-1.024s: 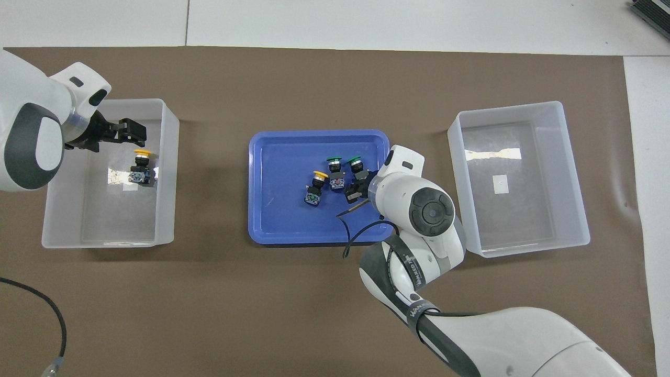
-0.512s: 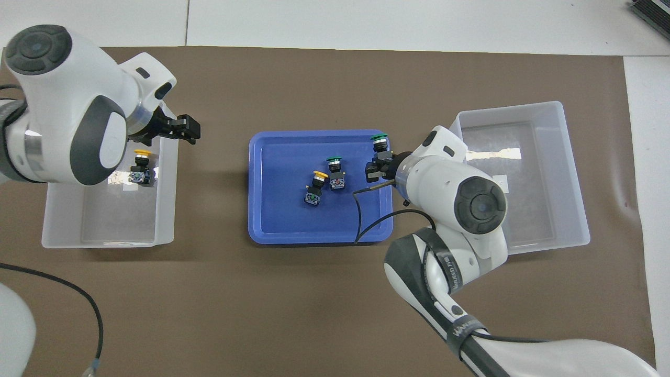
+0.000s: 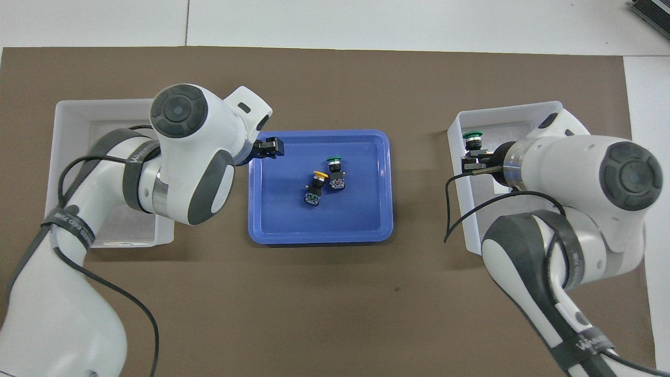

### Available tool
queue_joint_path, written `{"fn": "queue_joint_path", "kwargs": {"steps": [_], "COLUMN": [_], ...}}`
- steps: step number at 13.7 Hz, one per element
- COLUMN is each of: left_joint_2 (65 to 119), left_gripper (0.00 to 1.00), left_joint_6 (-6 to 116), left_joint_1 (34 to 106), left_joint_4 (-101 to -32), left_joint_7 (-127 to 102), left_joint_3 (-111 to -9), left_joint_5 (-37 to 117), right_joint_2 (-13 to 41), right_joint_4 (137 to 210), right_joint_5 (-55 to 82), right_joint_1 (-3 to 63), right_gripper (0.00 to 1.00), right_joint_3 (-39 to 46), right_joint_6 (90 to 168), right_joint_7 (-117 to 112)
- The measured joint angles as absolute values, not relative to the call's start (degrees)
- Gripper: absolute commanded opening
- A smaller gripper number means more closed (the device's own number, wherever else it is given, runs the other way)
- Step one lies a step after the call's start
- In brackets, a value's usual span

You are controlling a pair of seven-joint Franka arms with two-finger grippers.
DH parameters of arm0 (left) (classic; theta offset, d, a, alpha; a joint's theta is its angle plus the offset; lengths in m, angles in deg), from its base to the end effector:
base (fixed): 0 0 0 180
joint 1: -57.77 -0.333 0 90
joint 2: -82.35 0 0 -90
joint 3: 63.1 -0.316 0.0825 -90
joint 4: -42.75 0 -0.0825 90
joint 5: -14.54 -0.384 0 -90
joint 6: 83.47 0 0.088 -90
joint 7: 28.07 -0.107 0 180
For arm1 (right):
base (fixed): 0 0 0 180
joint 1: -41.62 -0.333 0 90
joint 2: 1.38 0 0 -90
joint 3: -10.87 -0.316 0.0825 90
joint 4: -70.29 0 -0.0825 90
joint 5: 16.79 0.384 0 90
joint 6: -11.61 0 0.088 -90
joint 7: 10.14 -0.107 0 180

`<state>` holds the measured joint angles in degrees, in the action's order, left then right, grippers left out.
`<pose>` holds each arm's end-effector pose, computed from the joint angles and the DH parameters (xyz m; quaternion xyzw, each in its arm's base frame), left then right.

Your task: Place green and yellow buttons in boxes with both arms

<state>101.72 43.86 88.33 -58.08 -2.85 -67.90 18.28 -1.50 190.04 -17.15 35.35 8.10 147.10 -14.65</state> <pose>0.5884 -0.2914 0.3873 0.9979 0.0102 0.0510 0.0392 0.5632 0.0895 0.4522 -0.9896 -0.0411 -0.1373 0.0138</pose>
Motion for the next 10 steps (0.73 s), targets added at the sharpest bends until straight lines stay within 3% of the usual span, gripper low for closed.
{"fn": "queue_joint_path", "kwargs": {"steps": [5, 10], "left_joint_2": [102.3, 103.1], "left_gripper": [0.92, 0.92], "left_joint_6": [54.4, 57.1], "left_joint_1": [95.3, 97.4], "left_joint_4": [-64.7, -65.6], "left_joint_7": [-0.4, -0.4], "left_joint_3": [-67.9, -67.9], "left_joint_5": [18.3, 18.3], "right_joint_2": [-1.1, 6.2], "right_joint_4": [192.2, 192.9], "right_joint_5": [-17.1, -17.1], "right_joint_1": [41.0, 44.4], "right_gripper": [0.00, 0.00], "right_joint_3": [8.1, 8.2], "right_joint_6": [146.5, 155.2], "right_joint_7": [-7.4, -5.1]}}
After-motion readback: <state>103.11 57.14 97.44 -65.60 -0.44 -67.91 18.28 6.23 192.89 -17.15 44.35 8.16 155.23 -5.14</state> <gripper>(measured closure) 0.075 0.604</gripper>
